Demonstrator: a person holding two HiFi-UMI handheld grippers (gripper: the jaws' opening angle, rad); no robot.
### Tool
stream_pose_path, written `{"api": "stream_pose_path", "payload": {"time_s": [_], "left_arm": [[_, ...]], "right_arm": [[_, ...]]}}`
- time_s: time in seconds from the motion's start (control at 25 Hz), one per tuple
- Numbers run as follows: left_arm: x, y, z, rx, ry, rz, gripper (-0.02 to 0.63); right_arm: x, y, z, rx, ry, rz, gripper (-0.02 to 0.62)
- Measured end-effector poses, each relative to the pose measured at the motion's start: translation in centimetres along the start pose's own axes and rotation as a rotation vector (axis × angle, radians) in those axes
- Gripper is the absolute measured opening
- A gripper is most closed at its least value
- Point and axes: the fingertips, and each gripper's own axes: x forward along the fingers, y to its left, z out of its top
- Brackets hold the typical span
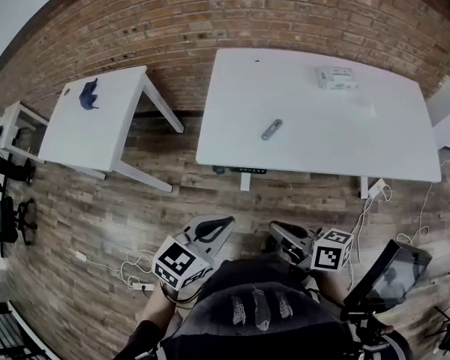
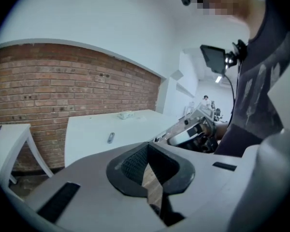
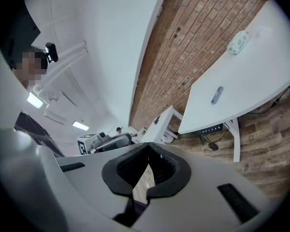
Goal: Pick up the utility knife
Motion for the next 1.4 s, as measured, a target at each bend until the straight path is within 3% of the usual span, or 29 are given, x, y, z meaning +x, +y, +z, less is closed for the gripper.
{"api": "stream_pose_path", "payload": {"time_s": [0.08,0.32,0.44,0.52,0.64,0.8,1.0,1.24,1.4], "left_arm": [[1.8,-0.5,1.5,-0.006,-0.012,0.0,-0.003],[6.7,0.0,4.5,0.009,-0.005,0.1,-0.003],[7.9,0.2,5.1,0.031,-0.001,0.126,-0.003],[8.8,-0.2,5.6,0.027,0.0,0.093,-0.003],[10.6,0.2,6.0,0.052,0.02,0.081,-0.003],[12.9,1.7,5.4,0.112,0.079,0.088,-0.003],[15.1,4.3,5.8,0.124,0.071,0.062,-0.003],[19.0,8.8,5.8,0.149,0.114,0.046,-0.003],[21.3,11.7,4.6,0.259,0.193,0.055,-0.003]], "right_arm": [[-1.3,-1.6,1.6,0.022,-0.03,0.006,0.0],[-4.8,-5.6,6.3,0.076,-0.08,0.062,0.0],[-5.3,-5.7,8.8,-0.08,-0.072,0.065,0.0],[-5.5,-5.0,9.9,-0.212,-0.047,0.067,0.002],[-6.0,-4.5,10.8,-0.278,-0.038,0.077,0.0],[-6.6,-5.4,10.8,-0.185,-0.09,0.062,0.002],[-7.2,-7.6,11.9,-0.012,-0.182,0.001,0.0],[-6.5,-9.1,15.6,-0.003,-0.199,-0.11,0.0],[-4.4,-9.3,17.6,-0.015,-0.178,-0.145,0.0]]}}
